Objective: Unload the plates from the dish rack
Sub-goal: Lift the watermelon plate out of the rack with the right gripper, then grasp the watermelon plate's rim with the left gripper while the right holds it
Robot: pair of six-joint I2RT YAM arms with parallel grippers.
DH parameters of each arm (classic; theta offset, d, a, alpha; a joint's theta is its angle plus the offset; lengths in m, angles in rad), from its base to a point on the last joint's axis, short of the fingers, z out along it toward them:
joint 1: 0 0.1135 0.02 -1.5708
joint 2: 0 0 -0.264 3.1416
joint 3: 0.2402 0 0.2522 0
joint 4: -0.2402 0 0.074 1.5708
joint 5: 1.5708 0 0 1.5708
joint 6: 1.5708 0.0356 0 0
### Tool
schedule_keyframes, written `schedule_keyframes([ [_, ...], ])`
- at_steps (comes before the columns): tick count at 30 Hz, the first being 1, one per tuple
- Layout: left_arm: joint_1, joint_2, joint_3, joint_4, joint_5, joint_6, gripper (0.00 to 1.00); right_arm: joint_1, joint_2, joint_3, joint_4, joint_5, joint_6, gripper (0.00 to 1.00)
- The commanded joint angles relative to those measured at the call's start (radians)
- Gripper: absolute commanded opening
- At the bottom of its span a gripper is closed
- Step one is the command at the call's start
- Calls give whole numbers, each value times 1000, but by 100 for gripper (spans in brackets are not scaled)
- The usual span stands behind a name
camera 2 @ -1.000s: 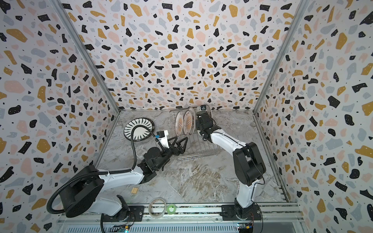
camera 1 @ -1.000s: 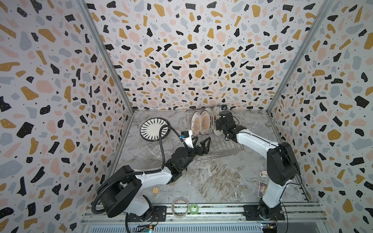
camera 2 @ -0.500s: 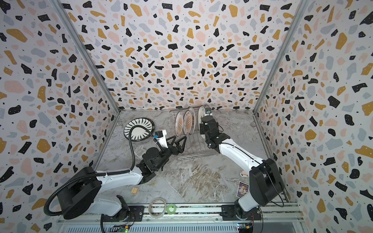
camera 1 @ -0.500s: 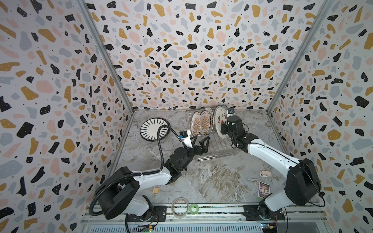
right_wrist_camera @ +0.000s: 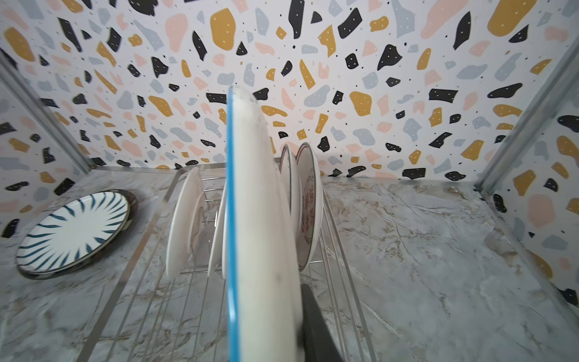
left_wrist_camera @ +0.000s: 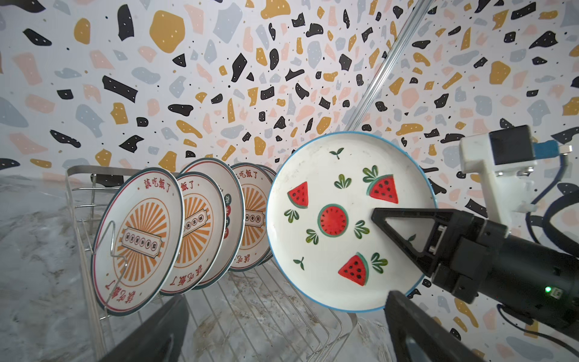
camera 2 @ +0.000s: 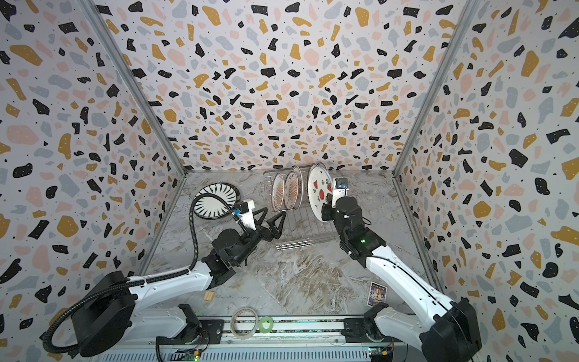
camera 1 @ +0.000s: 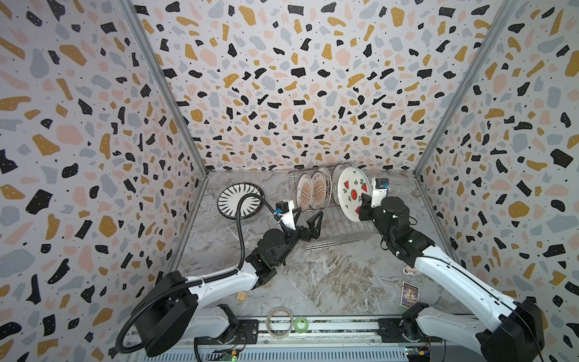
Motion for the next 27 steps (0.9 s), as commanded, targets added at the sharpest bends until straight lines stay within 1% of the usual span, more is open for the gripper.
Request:
schedule_keyframes([
  [1, 47, -45, 8, 23, 143, 56, 100, -22, -93, -6, 178, -151, 32, 6],
  [3, 94, -60, -6, 67, 264, 37, 100, -44, -117, -25, 201, -245, 43, 5],
  [6, 162, -74, -9, 91, 396, 16, 100, -64, -142, -47, 236, -359, 52, 5],
  [8, 199, -80, -19, 136, 498, 2, 100, -70, -150, -56, 255, -425, 53, 5],
  [11, 242, -88, -28, 174, 599, -17, 100, -88, -160, -75, 298, -535, 67, 4],
  [16, 294, -93, -29, 177, 685, -22, 100, -127, -152, -87, 368, -711, 106, 4],
  [20, 332, -64, -31, 226, 768, -57, 100, -150, -136, -98, 449, -851, 135, 3],
  [22, 340, -46, -30, 248, 779, -75, 100, -162, -121, -100, 489, -915, 155, 3],
  [25, 339, -18, -30, 274, 788, -89, 100, -171, -102, -103, 539, -982, 179, 3],
  [27, 339, 3, -36, 332, 813, -118, 100, -171, -91, -103, 564, -1019, 185, 3],
])
